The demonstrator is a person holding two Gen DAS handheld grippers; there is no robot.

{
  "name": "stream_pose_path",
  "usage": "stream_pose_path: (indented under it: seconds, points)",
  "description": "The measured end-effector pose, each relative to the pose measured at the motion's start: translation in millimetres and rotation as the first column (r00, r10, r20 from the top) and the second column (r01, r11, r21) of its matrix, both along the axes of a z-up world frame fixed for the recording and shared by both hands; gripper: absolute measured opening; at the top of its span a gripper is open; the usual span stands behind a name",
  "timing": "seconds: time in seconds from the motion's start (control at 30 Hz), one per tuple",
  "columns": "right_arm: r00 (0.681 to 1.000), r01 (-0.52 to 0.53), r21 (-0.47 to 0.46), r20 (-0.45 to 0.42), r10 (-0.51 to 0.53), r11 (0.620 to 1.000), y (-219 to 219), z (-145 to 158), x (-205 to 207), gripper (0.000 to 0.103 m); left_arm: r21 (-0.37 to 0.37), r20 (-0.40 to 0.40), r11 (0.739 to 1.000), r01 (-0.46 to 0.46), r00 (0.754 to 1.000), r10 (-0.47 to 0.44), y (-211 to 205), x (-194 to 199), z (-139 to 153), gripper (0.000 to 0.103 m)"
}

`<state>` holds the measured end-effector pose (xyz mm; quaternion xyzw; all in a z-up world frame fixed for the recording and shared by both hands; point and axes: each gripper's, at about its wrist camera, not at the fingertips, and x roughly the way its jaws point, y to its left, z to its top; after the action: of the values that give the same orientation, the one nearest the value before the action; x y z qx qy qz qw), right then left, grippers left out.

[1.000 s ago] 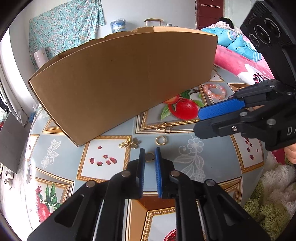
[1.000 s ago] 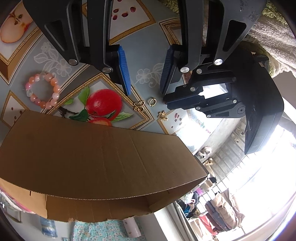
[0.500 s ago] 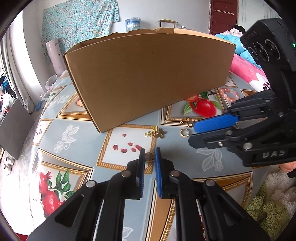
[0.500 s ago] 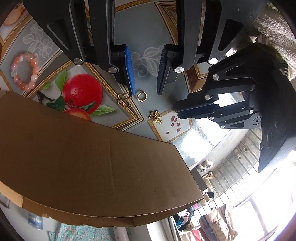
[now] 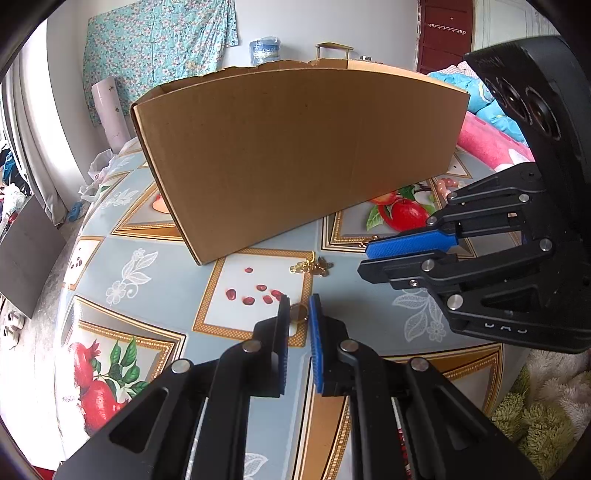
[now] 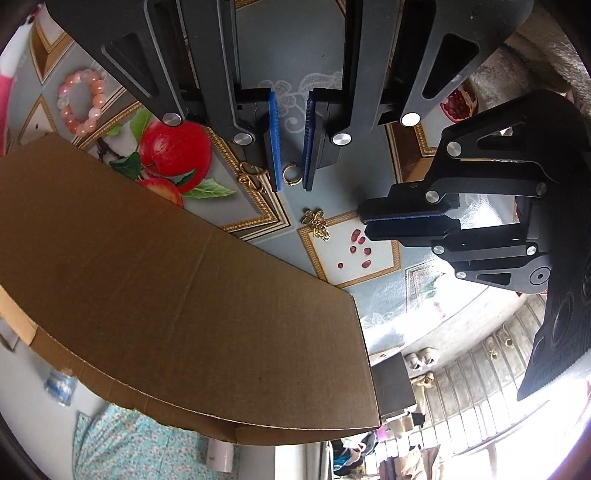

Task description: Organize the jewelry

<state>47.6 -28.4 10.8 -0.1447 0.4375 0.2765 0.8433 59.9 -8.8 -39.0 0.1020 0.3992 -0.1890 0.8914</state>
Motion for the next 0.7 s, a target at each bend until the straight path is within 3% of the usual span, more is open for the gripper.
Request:
stream_pose_path:
  seconds: [0.37, 0.6, 0.7]
  points:
    - [1.000, 0.003, 0.023, -0.025, -0.002, 1.000, -11, 5, 3, 0.002, -0.003, -0.004, 1.000, -0.005, 1.000, 0.005, 2, 0, 0, 0.010]
    - [0.999, -0.005, 0.051, -0.040, 0.007, 0.999, -17, 8, 0, 0.016, 0.002, -0.009, 1.000, -0.013, 1.000, 0.013, 1, 1, 1, 0.010]
    - [0.999, -0.018, 0.034, -0.040, 0.020, 0.999, -15, 6, -2, 0.017, 0.006, -0.015, 1.000, -0.020, 1.000, 0.020, 0, 2, 2, 0.010]
